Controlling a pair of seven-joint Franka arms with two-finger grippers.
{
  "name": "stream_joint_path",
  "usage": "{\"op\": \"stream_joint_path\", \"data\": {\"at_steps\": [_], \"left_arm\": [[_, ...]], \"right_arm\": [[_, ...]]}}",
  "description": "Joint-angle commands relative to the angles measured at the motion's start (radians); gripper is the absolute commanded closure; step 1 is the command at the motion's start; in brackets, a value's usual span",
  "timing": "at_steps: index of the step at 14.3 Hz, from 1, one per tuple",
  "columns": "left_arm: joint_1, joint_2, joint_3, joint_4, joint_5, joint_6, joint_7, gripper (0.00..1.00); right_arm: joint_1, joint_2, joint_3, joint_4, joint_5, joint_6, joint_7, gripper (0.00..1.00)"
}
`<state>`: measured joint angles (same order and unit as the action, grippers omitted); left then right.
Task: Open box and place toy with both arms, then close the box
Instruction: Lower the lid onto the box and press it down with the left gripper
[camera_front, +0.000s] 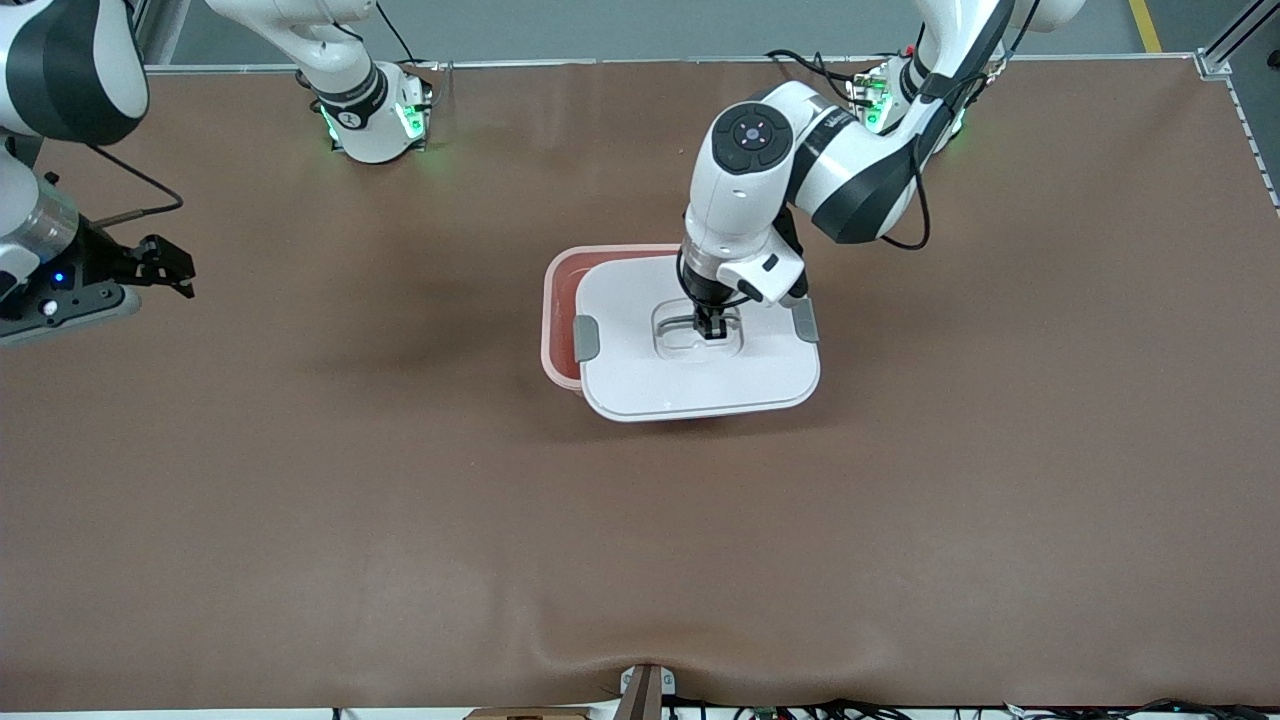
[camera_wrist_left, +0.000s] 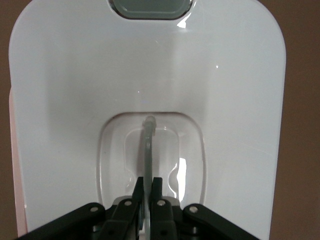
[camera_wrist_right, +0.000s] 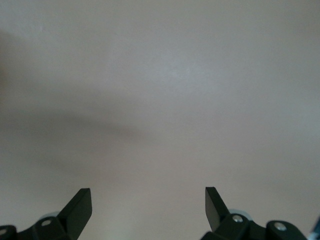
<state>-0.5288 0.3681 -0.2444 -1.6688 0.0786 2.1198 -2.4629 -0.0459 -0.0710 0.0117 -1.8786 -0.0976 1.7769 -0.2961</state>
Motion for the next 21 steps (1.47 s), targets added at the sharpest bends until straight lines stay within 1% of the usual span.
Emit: {"op": "stream_joint_path", "data": {"at_steps": [1, 2, 4, 7, 8, 10, 13, 14, 16, 17, 19, 21], "left_arm": [[-0.039, 0.051, 0.002, 0.066, 0.024, -0.026, -0.053, 1.0], [-0.059, 0.058, 0.007, 0.072, 0.027, -0.026, -0.065, 1.0], [-0.066, 0.074, 0.005, 0.092, 0.035, -0.026, -0.07, 1.0], [-0.089, 0.098, 0.007, 0.101, 0.036, -0.026, -0.09, 1.0], [-0.103, 0.104, 0.008, 0.101, 0.039, -0.026, -0.096, 1.0], [-0.111, 0.117, 0.007, 0.103, 0.065, -0.026, -0.109, 1.0], [-0.123, 0.124, 0.007, 0.101, 0.084, -0.024, -0.131, 1.0], [-0.129, 0.127, 0.007, 0.101, 0.087, -0.024, -0.131, 1.0], [-0.138, 0.127, 0.008, 0.101, 0.107, -0.024, -0.131, 1.0], [-0.138, 0.127, 0.008, 0.1, 0.112, -0.024, -0.131, 1.0], [-0.134, 0.127, 0.008, 0.09, 0.113, -0.024, -0.13, 1.0], [-0.129, 0.127, 0.008, 0.083, 0.115, -0.024, -0.126, 1.0]], "right_arm": [[-0.003, -0.024, 0.013, -0.016, 0.035, 0.0, 0.097, 0.0], [0.009, -0.021, 0.014, 0.016, 0.036, -0.051, 0.098, 0.0], [0.037, -0.01, 0.014, 0.082, 0.05, -0.141, 0.101, 0.0], [0.055, -0.001, 0.014, 0.165, 0.127, -0.232, 0.205, 0.0], [0.057, 0.005, 0.014, 0.196, 0.131, -0.264, 0.239, 0.0], [0.063, 0.022, 0.014, 0.255, 0.133, -0.296, 0.255, 0.0], [0.061, 0.042, 0.014, 0.311, 0.139, -0.298, 0.255, 0.0], [0.06, 0.051, 0.013, 0.326, 0.156, -0.3, 0.253, 0.0], [0.063, 0.086, 0.01, 0.37, 0.161, -0.301, 0.255, 0.0], [0.063, 0.1, 0.01, 0.397, 0.162, -0.324, 0.256, 0.0], [0.067, 0.106, 0.007, 0.406, 0.164, -0.365, 0.276, 0.0], [0.078, 0.106, 0.005, 0.406, 0.165, -0.373, 0.302, 0.0]]}}
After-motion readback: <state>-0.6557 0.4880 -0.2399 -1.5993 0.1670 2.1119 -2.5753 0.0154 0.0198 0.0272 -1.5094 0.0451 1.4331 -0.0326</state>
